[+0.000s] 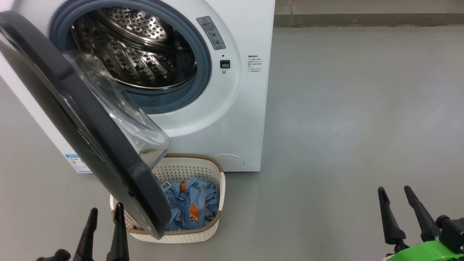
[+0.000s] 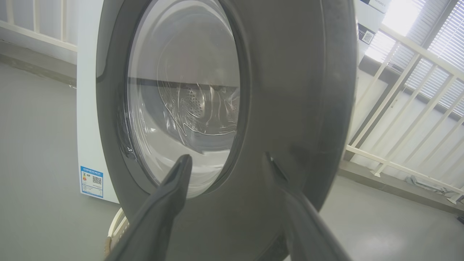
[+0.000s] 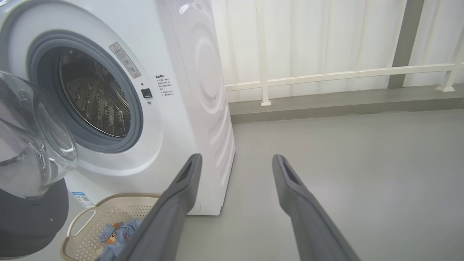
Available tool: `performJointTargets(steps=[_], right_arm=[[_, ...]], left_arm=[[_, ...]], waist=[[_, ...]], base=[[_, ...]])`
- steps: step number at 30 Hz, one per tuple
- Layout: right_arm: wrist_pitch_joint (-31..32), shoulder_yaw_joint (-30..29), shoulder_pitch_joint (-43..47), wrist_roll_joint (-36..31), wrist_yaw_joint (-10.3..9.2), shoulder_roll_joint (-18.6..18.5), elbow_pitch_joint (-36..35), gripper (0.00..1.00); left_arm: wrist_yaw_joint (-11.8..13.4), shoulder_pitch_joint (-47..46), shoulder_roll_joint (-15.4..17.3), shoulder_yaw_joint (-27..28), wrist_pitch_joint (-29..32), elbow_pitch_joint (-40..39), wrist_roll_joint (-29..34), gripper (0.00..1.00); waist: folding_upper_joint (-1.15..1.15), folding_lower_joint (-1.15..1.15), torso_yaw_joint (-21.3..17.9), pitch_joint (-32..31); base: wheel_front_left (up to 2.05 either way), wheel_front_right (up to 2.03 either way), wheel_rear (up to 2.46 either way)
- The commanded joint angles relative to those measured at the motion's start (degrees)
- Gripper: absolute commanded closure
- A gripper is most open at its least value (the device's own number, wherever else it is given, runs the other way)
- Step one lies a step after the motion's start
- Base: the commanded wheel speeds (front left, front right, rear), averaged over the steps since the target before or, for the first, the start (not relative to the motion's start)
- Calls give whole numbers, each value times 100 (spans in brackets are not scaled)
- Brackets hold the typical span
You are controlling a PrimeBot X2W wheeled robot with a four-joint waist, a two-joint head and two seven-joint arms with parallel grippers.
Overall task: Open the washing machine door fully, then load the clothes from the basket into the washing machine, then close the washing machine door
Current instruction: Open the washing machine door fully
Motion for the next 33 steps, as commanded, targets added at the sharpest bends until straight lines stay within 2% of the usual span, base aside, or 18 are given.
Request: performJointTargets(steps=[1,10,11,12,13,18,23,24,27,30,33], right_arm=[[-70,55,13,-99,33,-68,-130,0],[-70,46,110,-194,33,7,-80,0],[-70,55,111,-181,33,8,-80,0],[-70,62,110,-168,33,5,-84,0],[-70,71,109,-158,33,2,-88,0],[-70,80,81,-147,33,-21,-120,0],[-70,42,81,-132,33,-11,-155,0],[-70,28,78,-131,33,-15,-169,0],[-70,-6,72,-141,33,-6,-203,0],[-70,-29,69,-154,33,8,-243,0],[-70,-25,57,-153,33,9,-253,0]], left_arm=[[3,-121,26,190,-37,-163,94,0],[3,-113,9,248,-37,-137,120,0],[3,-120,8,266,-37,-137,137,9],[3,-138,3,318,-37,-157,173,71],[3,-157,-7,379,-37,-193,214,100],[3,-264,-108,735,-37,-710,434,100],[3,-386,-241,932,-37,-1720,533,100],[3,-403,-271,775,-37,-2162,483,100],[3,-371,-284,198,-37,-2530,521,100],[3,-398,-288,-374,-37,-2487,643,100],[3,-473,-288,-678,-37,-2294,626,100]], waist=[[0,0,8,-3],[0,0,6,-30],[0,0,5,-32],[0,0,8,-34],[0,0,10,-33],[0,0,18,-21],[0,0,20,-10],[0,0,21,-1],[0,0,29,18],[0,0,43,45],[0,0,43,73]], base=[[0,0,0],[0,0,0],[0,0,0],[0,0,0],[0,0,0],[0,0,0],[0,0,0],[0,0,0],[0,0,0],[0,0,0],[0,0,0]])
